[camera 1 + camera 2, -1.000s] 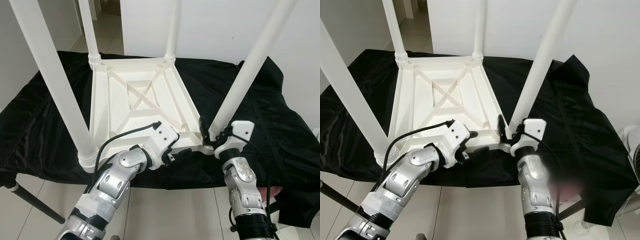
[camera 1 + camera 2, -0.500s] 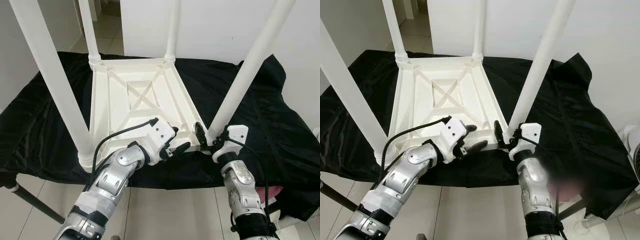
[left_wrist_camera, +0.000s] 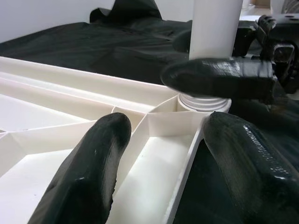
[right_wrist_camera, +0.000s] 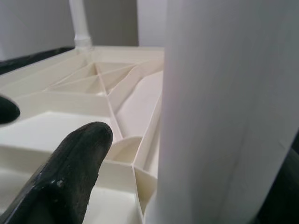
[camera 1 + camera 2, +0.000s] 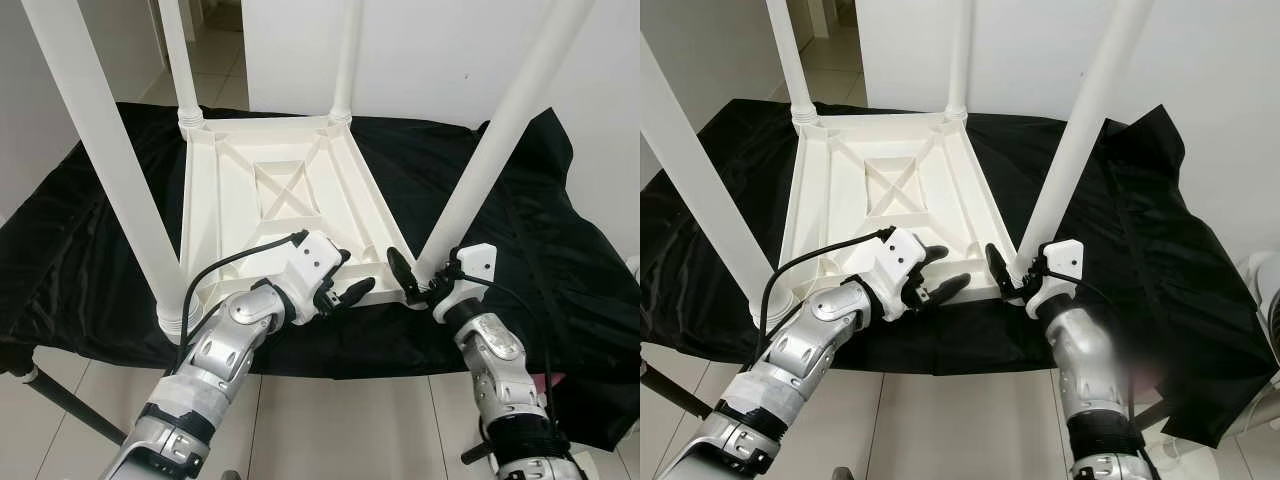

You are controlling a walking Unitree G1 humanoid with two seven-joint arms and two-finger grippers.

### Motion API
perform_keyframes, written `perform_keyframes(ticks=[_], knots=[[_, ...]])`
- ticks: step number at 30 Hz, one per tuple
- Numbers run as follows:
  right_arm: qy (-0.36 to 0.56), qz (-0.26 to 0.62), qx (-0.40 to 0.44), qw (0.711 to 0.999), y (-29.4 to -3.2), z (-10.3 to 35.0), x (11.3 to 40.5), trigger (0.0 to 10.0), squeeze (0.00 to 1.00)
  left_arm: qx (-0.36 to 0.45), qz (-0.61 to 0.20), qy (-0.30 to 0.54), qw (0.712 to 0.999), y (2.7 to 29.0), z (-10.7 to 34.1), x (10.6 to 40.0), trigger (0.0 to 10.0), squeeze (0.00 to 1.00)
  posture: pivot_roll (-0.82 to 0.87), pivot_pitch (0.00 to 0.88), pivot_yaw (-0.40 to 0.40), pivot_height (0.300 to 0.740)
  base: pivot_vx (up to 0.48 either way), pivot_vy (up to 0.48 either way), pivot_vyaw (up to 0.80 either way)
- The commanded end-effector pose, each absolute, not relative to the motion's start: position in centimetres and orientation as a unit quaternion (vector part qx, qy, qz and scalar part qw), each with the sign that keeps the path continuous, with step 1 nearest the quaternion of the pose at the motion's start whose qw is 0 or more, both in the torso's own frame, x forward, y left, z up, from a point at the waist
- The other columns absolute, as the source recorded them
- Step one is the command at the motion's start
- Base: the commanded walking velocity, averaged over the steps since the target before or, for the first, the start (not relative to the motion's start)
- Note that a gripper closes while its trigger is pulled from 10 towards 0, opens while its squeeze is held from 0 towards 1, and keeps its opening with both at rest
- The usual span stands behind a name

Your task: Building children table

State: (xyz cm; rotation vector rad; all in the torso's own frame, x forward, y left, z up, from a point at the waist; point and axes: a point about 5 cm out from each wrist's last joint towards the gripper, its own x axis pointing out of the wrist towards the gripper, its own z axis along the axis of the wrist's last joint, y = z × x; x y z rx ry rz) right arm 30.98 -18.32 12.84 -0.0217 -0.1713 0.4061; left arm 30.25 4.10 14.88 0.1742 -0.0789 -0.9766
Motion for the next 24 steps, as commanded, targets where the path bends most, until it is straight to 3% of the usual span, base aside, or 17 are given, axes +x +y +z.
perform_keyframes(ticks=[1,3,4,7,8,9,16,17,18,19,24], knots=[[-0.072,0.234,-0.015,0.97,-18.3,12.5,31.1,10.0,0.0,0.091,-0.542,-0.029,0.835,3.3,14.2,28.9,10.0,0.0,-0.02,0.0,-0.046,0.74,0.0,0.0,0.0],[-0.062,0.25,-0.016,0.966,-18.4,12.3,31.1,10.0,0.0,0.094,-0.548,-0.024,0.83,3.3,14.0,28.7,10.0,0.0,-0.02,0.0,-0.045,0.74,0.0,0.0,0.0],[-0.06,0.258,-0.02,0.964,-18.5,12.4,31.2,8.6,0.0,0.094,-0.551,-0.023,0.829,3.3,14.0,28.6,10.0,0.0,-0.02,0.0,-0.045,0.74,0.0,0.0,0.0],[-0.06,0.265,-0.024,0.962,-18.7,12.5,31.3,8.6,0.0,0.094,-0.553,-0.023,0.827,3.3,14.1,28.5,10.0,0.0,-0.02,0.0,-0.045,0.74,0.0,0.0,0.0],[-0.058,0.265,-0.026,0.962,-18.9,12.5,31.4,2.9,0.0,0.095,-0.553,-0.024,0.827,3.2,14.1,28.6,10.0,0.0,-0.01,0.0,-0.049,0.74,0.0,0.0,0.0],[-0.053,0.259,-0.032,0.964,-19.1,12.4,31.6,0.0,0.0,0.099,-0.552,-0.025,0.827,3.2,14.1,28.6,10.0,0.0,-0.01,0.0,-0.05,0.74,0.0,0.0,0.0],[-0.04,0.239,-0.02,0.97,-19.8,11.8,31.6,0.0,0.0,0.105,-0.547,-0.022,0.831,3.7,14.3,29.1,10.0,0.0,0.0,0.0,-0.051,0.74,0.0,0.0,0.0],[-0.037,0.236,-0.013,0.971,-19.8,11.6,31.5,0.7,0.0,0.104,-0.544,-0.02,0.832,3.9,14.4,29.1,10.0,0.0,0.0,0.0,-0.047,0.74,0.0,0.0,0.0],[-0.037,0.236,-0.013,0.971,-19.8,11.6,31.5,0.7,0.0,0.104,-0.544,-0.02,0.832,3.9,14.4,29.1,10.0,0.0,0.0,0.0,-0.047,0.74,0.0,0.0,0.0],[-0.035,0.229,-0.008,0.973,-19.9,11.5,31.4,10.0,0.0,0.104,-0.541,-0.017,0.834,4.1,14.3,29.2,10.0,0.0,0.0,0.0,-0.046,0.74,0.0,0.0,0.0],[-0.038,0.207,0.006,0.978,-19.4,11.5,31.0,10.0,0.0,0.111,-0.547,-0.014,0.829,4.1,14.2,29.0,10.0,0.0,-0.01,0.0,-0.038,0.74,0.0,0.0,0.0]])
